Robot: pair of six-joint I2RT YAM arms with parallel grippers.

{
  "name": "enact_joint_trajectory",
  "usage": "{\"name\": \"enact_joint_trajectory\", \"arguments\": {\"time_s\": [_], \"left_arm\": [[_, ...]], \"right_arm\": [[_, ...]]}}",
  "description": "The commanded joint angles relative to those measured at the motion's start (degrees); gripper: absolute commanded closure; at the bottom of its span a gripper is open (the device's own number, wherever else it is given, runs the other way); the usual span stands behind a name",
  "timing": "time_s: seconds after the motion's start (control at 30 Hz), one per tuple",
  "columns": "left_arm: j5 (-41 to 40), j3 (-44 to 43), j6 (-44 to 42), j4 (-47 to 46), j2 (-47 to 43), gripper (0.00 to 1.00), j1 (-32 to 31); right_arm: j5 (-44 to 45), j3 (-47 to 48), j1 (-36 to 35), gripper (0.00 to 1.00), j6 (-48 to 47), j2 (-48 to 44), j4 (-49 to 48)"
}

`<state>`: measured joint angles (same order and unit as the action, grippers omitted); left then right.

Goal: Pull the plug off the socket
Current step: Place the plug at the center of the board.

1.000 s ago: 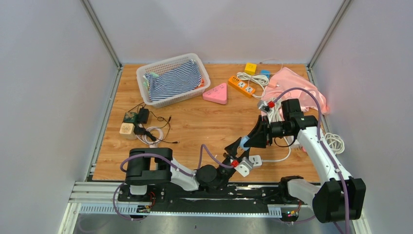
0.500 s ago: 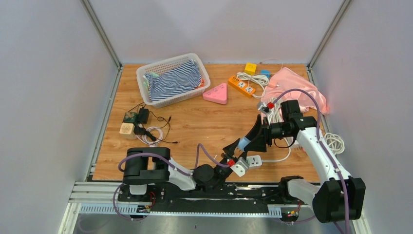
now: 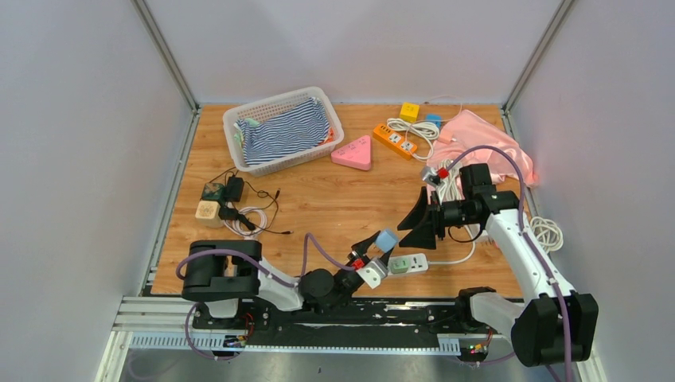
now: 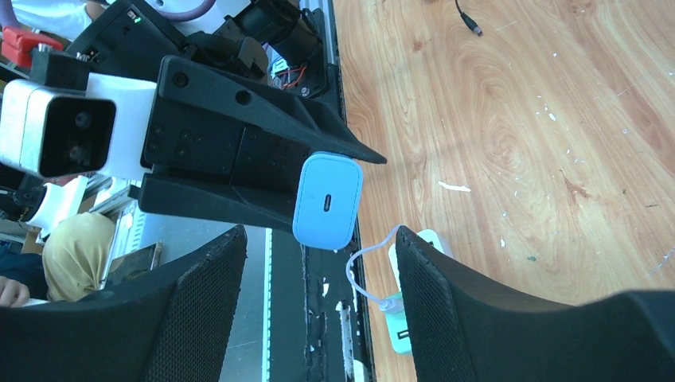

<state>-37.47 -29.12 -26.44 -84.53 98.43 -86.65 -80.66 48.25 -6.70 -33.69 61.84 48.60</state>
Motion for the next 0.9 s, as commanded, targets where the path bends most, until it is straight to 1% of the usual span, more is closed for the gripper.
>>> {"name": "enact_joint_trajectory", "arguments": {"time_s": [0.0, 0.1, 0.27, 0.33, 0.47, 0.67, 0.87], "left_arm": [[1.5, 2.2, 4.8, 1.5, -4.0, 1.0, 1.1], [1.8, 3.3, 6.1, 4.2, -6.0, 1.0, 1.5], [0.6, 5.6, 6.5, 5.1, -8.9, 1.0, 1.8], [0.3, 6.0, 6.8, 7.5, -10.6, 1.0, 2.1], [0.0, 5.8, 9.1, 15.9, -15.3, 1.0, 3.3], [0.0, 3.9, 15.0, 32.9, -24.0, 1.0, 7.4], [3.2, 4.5, 20.1, 42.8, -31.6, 1.0, 13.2]], "right_arm": [[0.5, -0.7, 0.4, 0.3, -1.3, -1.4, 0.5], [0.9, -0.8, 0.4, 0.3, -1.5, -2.0, 0.5], [1.3, -0.8, 0.5, 0.3, -1.8, -2.2, 0.6], [1.6, -0.9, 0.5, 0.3, -1.9, -2.3, 0.6], [1.9, -0.8, 0.5, 0.3, -2.0, -2.5, 0.5], [3.3, -0.8, 0.5, 0.3, -2.6, -2.6, 0.6], [4.5, -0.7, 0.5, 0.3, -2.9, -2.5, 0.6]]}}
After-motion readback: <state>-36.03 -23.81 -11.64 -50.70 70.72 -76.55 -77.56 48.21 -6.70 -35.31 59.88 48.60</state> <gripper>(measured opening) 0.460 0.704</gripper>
